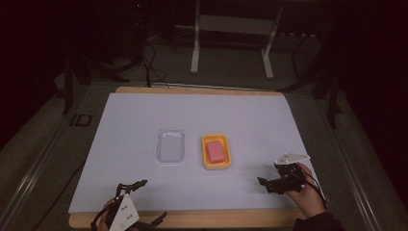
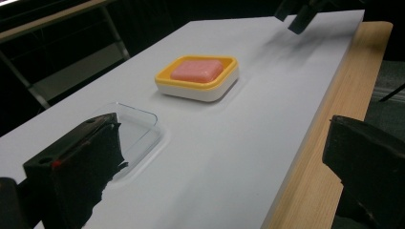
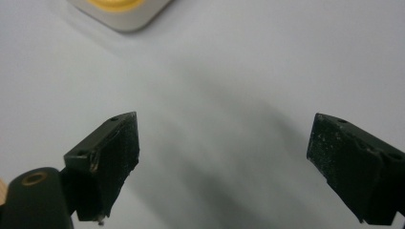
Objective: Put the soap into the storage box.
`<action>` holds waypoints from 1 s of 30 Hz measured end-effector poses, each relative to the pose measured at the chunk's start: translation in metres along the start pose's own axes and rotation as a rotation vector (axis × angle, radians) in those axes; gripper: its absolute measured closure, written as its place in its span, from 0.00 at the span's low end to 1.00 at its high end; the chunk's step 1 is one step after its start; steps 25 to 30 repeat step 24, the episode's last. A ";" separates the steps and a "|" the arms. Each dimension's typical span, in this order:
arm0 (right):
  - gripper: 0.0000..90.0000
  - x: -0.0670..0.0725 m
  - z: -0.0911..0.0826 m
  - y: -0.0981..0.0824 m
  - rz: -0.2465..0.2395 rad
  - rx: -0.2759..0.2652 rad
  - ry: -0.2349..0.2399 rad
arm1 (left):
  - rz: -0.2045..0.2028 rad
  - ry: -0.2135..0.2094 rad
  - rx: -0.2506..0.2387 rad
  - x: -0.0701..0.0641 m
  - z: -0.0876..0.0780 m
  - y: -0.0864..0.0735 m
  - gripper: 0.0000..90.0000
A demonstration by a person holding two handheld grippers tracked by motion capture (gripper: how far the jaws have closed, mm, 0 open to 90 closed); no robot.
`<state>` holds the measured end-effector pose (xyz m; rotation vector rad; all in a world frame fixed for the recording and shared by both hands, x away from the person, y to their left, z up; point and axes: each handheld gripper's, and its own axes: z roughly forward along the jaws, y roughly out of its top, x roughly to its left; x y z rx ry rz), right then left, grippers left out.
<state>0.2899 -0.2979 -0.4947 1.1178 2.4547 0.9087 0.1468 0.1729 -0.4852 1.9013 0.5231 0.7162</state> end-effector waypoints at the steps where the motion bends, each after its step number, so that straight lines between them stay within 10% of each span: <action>1: 0.12 0.000 -0.001 -0.002 -0.007 -0.014 -0.004 | -0.001 0.000 0.000 0.000 0.000 0.000 0.01; 11: 0.12 0.001 -0.007 -0.014 -0.074 -0.075 -0.067 | 0.006 -0.007 0.001 -0.001 0.000 0.000 0.01; 30: 0.12 0.001 0.001 -0.015 -0.089 -0.085 -0.045 | 0.017 -0.015 0.007 -0.001 0.001 0.001 0.01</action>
